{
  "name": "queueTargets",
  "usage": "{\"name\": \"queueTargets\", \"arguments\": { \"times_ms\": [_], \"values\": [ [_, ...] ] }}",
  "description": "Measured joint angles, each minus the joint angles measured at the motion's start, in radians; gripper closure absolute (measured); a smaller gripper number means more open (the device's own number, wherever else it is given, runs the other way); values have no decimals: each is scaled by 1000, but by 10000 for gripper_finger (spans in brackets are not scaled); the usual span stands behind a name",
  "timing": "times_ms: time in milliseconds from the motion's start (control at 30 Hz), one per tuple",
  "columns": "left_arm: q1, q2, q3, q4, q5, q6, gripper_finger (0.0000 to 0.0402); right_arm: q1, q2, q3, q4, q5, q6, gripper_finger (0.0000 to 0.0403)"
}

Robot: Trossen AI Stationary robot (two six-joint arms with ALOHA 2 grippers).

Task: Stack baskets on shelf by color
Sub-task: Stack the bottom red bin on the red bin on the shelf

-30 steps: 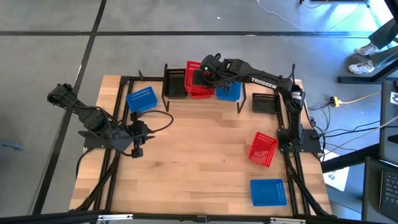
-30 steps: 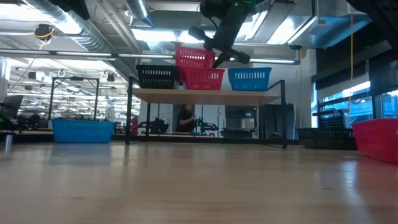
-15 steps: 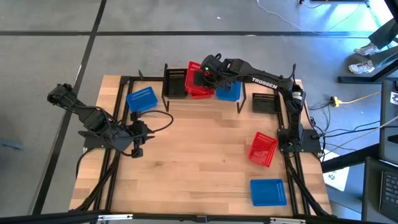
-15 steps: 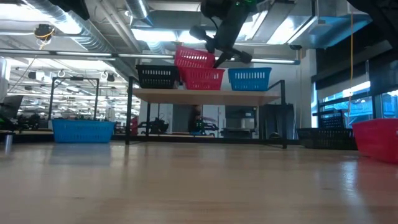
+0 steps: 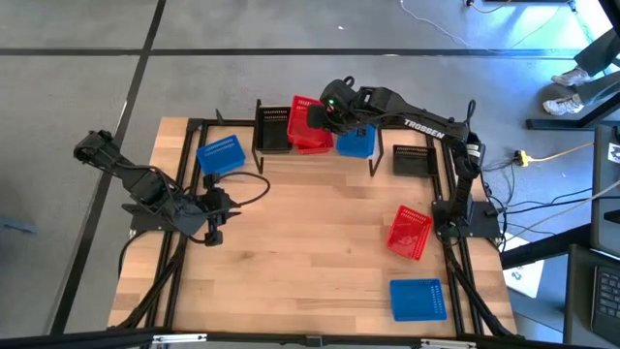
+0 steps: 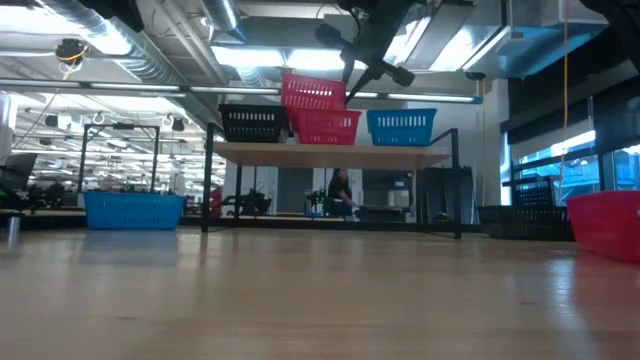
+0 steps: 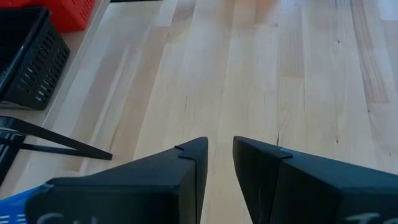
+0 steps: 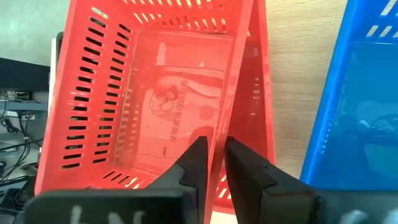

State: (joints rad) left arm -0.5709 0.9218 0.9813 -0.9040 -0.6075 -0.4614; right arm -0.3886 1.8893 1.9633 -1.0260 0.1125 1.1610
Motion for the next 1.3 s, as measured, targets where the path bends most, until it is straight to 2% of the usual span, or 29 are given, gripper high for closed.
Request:
{"name": "queueTargets", "arguments": {
  "times_ms": [233,467,700,933,1300],
  "values": [
    [0,0,0,0,0,-1,333,0,0,0,0,1,-23,355],
    [0,0,0,0,0,-8,333,0,0,0,1,13,-45,395],
    [0,0,0,0,0,-8,333,0,0,42,-23,30,-50,391],
    [0,0,0,0,0,-8,333,0,-2,152,-157,75,-67,396],
    [0,0,0,0,0,-8,333,0,0,150,-174,89,-68,399]
  ]
}}
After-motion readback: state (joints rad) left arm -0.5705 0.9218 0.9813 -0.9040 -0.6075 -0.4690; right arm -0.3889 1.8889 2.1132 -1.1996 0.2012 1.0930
